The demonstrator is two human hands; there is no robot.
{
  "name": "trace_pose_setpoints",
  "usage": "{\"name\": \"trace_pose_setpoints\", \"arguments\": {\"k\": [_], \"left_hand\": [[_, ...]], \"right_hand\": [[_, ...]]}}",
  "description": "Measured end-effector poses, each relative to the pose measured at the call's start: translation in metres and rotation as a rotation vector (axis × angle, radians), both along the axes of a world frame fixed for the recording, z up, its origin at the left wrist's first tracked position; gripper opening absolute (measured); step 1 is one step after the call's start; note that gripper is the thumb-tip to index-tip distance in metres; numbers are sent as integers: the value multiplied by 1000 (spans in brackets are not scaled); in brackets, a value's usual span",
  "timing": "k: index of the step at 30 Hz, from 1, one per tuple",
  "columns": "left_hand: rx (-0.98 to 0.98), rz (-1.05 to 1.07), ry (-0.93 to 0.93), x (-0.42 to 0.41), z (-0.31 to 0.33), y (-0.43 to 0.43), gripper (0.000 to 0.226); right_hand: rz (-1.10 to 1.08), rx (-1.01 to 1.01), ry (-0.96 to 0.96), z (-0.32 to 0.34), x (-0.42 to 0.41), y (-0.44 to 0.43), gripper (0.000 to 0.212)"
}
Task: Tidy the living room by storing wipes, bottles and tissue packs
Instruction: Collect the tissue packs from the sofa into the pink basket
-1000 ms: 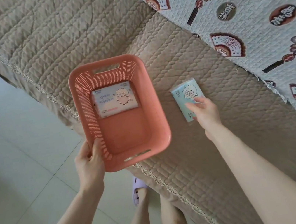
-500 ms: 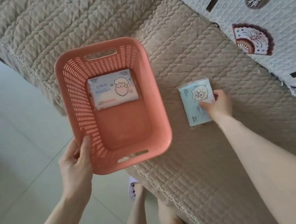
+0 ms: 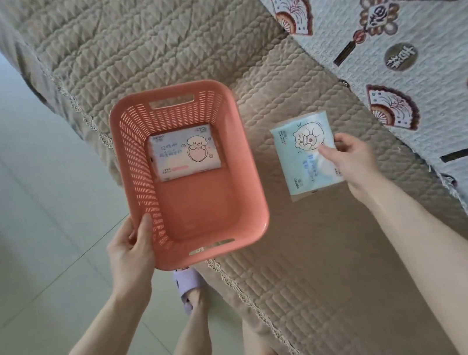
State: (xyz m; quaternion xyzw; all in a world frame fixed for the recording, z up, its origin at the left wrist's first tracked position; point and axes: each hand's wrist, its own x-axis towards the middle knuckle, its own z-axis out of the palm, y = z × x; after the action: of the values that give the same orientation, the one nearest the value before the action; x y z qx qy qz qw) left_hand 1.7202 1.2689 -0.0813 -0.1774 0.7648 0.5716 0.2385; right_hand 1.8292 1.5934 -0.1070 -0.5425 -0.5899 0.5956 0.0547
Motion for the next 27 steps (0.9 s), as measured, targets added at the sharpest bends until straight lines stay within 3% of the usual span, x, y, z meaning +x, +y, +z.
{"name": "trace_pose_setpoints", "arguments": {"k": [6,11,15,23,27], "left_hand": [[29,12,-13,-18,6,-13,22],[51,10,-26,-47,12,-38,23],[66,28,-52,-65,17,-59,30],[73,42,-73,-93,14,-97,19],[91,75,-79,-110,16,-113,17]], "right_hand": [[8,-35,133,67,-58,-14,18],[104,-73,185,92,-120,-78,17],[200,-97,112,85,-162,-144,18],[86,73,-160,36,-226,-243,16],[-129,-126,-184,19,-261,-282,12]]}}
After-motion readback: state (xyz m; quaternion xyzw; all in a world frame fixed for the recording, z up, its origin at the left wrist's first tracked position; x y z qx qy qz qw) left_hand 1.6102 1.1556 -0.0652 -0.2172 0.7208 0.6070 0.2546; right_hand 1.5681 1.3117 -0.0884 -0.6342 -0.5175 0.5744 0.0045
